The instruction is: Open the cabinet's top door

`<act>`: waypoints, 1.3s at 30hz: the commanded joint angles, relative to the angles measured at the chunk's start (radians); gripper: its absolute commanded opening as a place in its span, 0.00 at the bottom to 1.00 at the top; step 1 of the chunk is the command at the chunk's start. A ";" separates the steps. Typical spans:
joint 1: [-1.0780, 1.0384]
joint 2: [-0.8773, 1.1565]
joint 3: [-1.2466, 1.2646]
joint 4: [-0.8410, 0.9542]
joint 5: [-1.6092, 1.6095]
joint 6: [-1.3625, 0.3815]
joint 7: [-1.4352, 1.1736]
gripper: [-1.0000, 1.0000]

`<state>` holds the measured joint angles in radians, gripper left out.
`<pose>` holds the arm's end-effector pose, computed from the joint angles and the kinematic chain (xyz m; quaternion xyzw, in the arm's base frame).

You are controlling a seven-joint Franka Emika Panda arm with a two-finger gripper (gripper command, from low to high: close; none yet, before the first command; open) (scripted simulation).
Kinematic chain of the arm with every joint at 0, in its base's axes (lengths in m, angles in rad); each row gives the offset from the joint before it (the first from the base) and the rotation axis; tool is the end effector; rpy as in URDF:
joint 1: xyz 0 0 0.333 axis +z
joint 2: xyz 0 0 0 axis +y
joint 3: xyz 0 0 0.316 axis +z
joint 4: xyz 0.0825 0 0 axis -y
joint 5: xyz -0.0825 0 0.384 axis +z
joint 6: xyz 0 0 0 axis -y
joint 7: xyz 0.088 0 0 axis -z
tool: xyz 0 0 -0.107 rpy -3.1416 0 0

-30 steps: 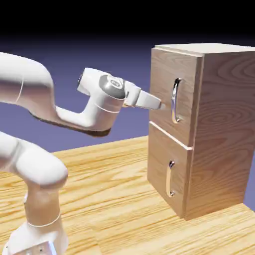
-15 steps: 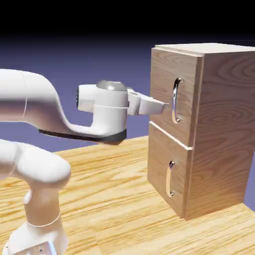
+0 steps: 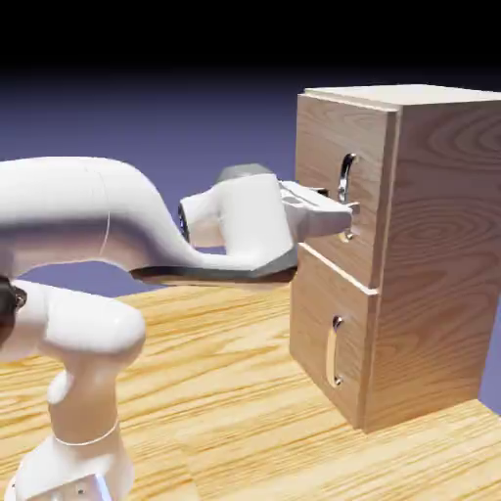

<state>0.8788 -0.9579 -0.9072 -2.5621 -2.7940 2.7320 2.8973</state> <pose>0.3822 -0.0260 0.4928 -0.6620 0.2486 -0.6441 0.2918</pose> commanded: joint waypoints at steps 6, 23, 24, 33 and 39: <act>-0.175 0.004 0.178 -0.117 0.149 -0.093 -0.005 0.00; -0.564 -0.087 0.759 -0.338 0.725 -0.281 -0.081 0.00; -0.567 -0.098 0.787 -0.348 0.769 -0.303 -0.097 0.00; -0.538 -0.147 1.056 -0.387 1.160 -0.544 -0.201 0.00; -0.511 -0.091 1.266 -0.339 1.419 -0.763 -0.220 0.00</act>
<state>0.3677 -1.0487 0.3587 -2.9010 -1.3766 1.9699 2.6778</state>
